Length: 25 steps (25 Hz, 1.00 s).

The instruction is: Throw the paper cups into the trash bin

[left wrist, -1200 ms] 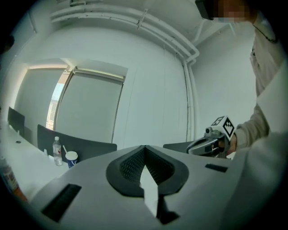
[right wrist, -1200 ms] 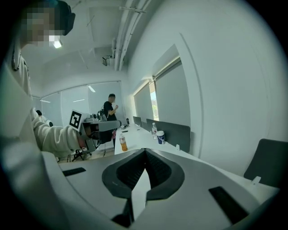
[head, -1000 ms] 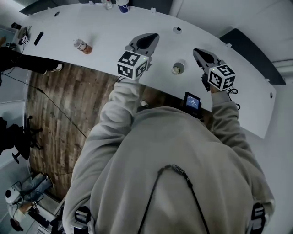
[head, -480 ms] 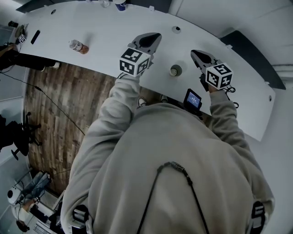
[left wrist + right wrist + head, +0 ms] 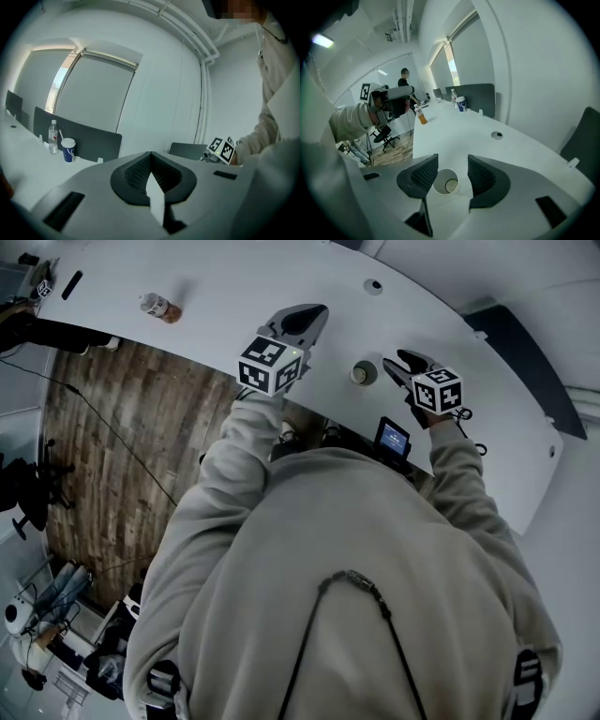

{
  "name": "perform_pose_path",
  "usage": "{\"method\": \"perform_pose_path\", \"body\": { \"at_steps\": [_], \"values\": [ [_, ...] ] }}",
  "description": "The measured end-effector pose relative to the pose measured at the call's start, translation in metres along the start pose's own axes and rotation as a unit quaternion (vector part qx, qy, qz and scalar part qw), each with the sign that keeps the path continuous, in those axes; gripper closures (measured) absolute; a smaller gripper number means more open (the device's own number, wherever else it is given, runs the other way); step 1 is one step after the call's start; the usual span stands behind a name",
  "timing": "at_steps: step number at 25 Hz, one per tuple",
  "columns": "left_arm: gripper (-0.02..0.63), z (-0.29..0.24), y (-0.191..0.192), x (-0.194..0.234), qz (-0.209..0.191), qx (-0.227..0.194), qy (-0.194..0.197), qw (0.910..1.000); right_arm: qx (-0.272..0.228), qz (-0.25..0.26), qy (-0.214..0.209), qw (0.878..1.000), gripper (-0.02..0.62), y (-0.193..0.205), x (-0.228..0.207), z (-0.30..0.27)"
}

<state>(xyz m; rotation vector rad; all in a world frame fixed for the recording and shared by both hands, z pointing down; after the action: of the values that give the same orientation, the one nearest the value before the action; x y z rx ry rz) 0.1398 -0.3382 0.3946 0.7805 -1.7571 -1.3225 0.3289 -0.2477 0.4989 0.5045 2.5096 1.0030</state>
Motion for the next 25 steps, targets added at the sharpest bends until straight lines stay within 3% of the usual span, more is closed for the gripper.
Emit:
{"method": "perform_pose_path", "body": {
  "at_steps": [11,25],
  "values": [
    [0.603,0.043,0.041,0.018,0.041,0.022,-0.046,0.9979,0.092,-0.013,-0.029,0.995,0.422,0.058,-0.002,-0.051],
    [0.603,0.052,0.071,0.020,0.052,0.034,-0.059,0.9963,0.122,-0.016,-0.043,0.992,0.425,0.076,-0.012,-0.088]
  ]
}}
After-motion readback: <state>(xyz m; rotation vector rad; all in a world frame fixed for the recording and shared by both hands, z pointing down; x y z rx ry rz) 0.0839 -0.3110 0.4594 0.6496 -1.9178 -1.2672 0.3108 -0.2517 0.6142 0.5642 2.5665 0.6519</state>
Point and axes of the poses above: the fingertips, and each gripper's own axes: z backward along the fingers, x to its left, y out of its underside, the point moved 3 cm from there along z, backward along the fingers, and after that the axes turned 1 degree about -y, right-handed, at the moved point
